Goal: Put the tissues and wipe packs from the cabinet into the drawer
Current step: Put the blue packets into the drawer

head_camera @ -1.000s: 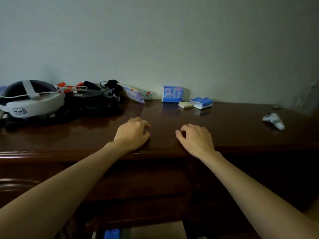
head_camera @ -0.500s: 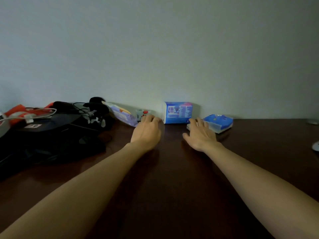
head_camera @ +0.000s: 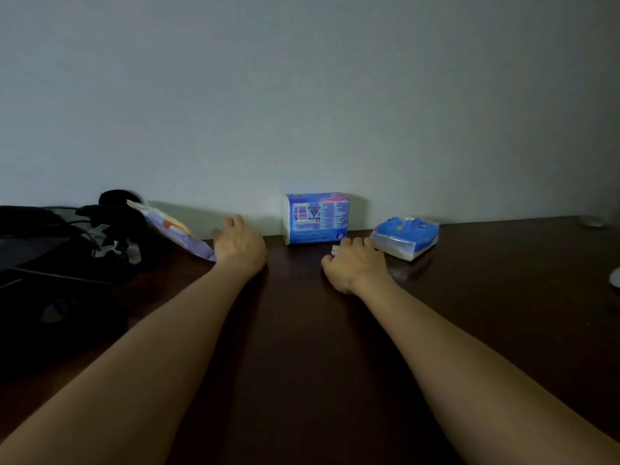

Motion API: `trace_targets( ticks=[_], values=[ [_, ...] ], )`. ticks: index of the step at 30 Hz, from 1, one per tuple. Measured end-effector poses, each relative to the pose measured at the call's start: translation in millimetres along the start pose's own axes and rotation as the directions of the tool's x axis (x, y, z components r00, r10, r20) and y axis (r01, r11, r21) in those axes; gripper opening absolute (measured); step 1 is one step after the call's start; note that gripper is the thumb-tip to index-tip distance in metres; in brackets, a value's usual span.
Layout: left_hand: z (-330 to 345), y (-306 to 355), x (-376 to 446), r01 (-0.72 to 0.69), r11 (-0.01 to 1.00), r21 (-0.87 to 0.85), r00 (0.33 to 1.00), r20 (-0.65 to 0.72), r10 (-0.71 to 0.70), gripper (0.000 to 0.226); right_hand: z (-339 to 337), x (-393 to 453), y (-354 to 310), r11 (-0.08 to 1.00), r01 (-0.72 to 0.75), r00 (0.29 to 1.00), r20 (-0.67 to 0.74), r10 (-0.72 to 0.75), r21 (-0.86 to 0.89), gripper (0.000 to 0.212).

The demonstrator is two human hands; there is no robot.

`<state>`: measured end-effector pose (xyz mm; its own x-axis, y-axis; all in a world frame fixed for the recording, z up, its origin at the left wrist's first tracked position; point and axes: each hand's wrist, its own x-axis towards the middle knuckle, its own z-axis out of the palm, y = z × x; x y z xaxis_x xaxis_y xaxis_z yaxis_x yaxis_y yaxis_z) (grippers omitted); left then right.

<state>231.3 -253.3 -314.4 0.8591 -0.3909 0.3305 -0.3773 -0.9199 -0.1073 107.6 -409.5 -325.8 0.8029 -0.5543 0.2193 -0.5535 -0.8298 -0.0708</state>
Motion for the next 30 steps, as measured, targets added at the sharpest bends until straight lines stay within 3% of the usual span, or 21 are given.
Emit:
trace_targets(
  ticks=[3, 5, 9, 12, 19, 25, 28, 30],
  values=[
    [-10.8, 0.9, -27.4, -0.117, 0.991, 0.064, 0.989, -0.084, 0.122, 0.034, -11.1, -10.8, 0.4, 0.993, 0.097, 0.995, 0.013, -0.096, -0.066, 0.061],
    [-19.7, 2.8, -50.1, -0.215, 0.975, -0.051, 0.975, -0.063, 0.212, 0.032, -19.7, -21.2, 7.0, 0.987, 0.127, 0.991, -0.022, -0.129, -0.096, 0.064],
    [-39.0, 4.0, -101.9, -0.302, 0.915, -0.268, 0.951, -0.019, 0.308, 0.037, -34.4, -40.0, 45.5, 0.995, -0.101, 0.993, -0.066, 0.100, -0.012, 0.099],
    [-45.9, 5.5, -134.1, -0.316, 0.908, -0.274, 0.948, -0.040, 0.317, 0.049, -39.2, -54.7, 59.9, 0.983, -0.165, 0.984, 0.060, 0.170, -0.087, 0.076],
    [-62.0, 3.3, -189.1, -0.274, 0.887, -0.373, 0.959, -0.039, 0.280, 0.051, -52.1, -124.6, 31.9, 0.982, 0.062, 0.998, 0.036, -0.056, -0.178, 0.053],
    [-84.9, -14.6, -265.3, -0.244, 0.877, -0.414, 0.969, -0.070, 0.236, 0.051, -66.8, -233.1, 17.5, 0.952, 0.305, 0.951, -0.071, -0.302, 0.036, 0.038],
    [-98.6, -32.9, -319.0, -0.220, 0.863, -0.456, 0.976, -0.100, 0.196, 0.065, -70.7, -289.3, 13.1, 0.901, 0.385, 0.921, -0.146, -0.361, 0.201, 0.030],
    [-110.1, -45.8, -356.7, -0.217, 0.864, -0.454, 0.975, -0.141, 0.171, 0.063, -74.2, -321.7, 13.2, 0.871, 0.429, 0.901, -0.182, -0.393, 0.240, 0.024]
  ],
)
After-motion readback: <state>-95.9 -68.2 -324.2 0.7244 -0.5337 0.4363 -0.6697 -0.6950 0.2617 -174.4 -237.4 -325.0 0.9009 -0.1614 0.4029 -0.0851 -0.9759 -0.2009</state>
